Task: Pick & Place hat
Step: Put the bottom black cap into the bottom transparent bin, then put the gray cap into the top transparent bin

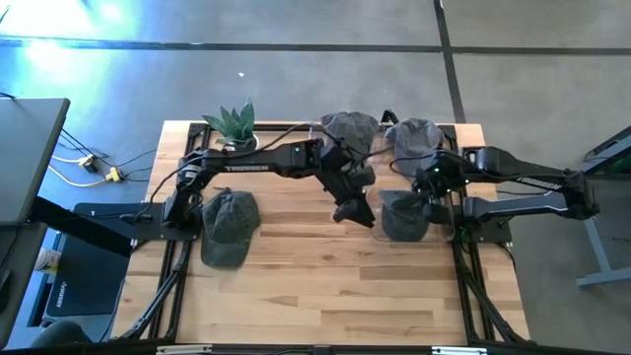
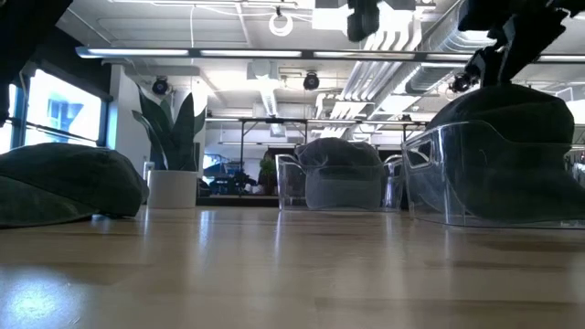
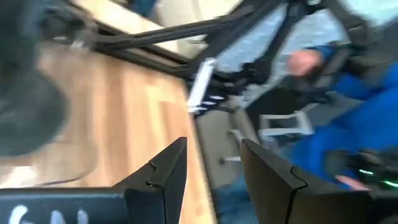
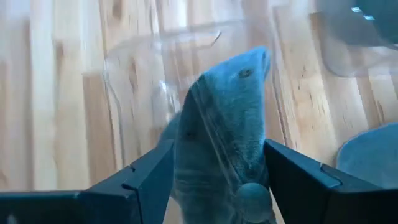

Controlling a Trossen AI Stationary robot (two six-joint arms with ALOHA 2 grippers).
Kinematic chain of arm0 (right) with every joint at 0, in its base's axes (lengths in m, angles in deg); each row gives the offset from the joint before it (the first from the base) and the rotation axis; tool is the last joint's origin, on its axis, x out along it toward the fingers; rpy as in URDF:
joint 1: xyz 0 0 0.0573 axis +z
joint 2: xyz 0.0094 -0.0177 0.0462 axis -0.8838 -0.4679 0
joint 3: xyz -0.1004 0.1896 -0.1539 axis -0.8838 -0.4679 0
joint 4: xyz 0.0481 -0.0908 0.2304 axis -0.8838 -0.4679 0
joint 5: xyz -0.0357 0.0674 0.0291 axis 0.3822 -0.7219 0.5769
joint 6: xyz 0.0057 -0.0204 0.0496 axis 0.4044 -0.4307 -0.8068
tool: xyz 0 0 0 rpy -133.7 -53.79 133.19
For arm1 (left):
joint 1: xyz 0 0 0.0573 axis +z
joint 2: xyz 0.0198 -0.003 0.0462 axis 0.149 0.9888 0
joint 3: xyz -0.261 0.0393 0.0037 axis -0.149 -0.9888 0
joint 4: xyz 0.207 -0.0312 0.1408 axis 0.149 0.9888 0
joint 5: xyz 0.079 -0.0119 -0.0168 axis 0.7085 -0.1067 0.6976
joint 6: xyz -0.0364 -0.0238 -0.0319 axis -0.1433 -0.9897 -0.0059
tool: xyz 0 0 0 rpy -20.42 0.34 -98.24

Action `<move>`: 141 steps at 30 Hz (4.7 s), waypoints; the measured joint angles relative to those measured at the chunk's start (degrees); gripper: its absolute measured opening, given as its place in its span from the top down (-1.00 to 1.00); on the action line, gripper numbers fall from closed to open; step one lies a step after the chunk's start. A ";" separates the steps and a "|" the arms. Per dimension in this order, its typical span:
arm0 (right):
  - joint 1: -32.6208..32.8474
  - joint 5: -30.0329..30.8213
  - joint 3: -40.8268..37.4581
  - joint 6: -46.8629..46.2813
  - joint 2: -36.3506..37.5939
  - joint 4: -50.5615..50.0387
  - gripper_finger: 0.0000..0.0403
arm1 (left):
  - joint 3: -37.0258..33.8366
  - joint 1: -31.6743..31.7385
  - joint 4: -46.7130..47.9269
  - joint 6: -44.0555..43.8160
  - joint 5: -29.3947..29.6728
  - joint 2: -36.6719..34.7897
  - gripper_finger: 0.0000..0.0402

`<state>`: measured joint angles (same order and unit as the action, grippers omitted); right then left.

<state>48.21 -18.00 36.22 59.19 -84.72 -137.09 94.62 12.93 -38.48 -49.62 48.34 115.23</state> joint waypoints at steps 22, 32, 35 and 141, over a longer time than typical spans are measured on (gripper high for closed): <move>-1.56 1.20 0.00 -24.67 1.49 30.12 -0.14 | -0.09 1.08 24.14 21.16 14.01 -9.47 0.52; -17.70 -5.73 10.66 -9.41 -15.63 25.38 -0.14 | -3.15 10.52 25.16 24.14 11.69 -9.86 0.53; -23.04 -4.32 18.64 -3.40 -20.65 19.29 -0.14 | -3.36 12.32 25.34 26.07 11.52 -10.08 0.53; -50.05 40.58 30.73 -0.60 -66.43 -3.53 0.01 | -3.39 23.28 14.49 31.68 -11.14 -9.86 0.53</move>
<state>-1.84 22.58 66.95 58.59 -151.16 -140.62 91.23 36.20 -23.99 -17.94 37.20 105.36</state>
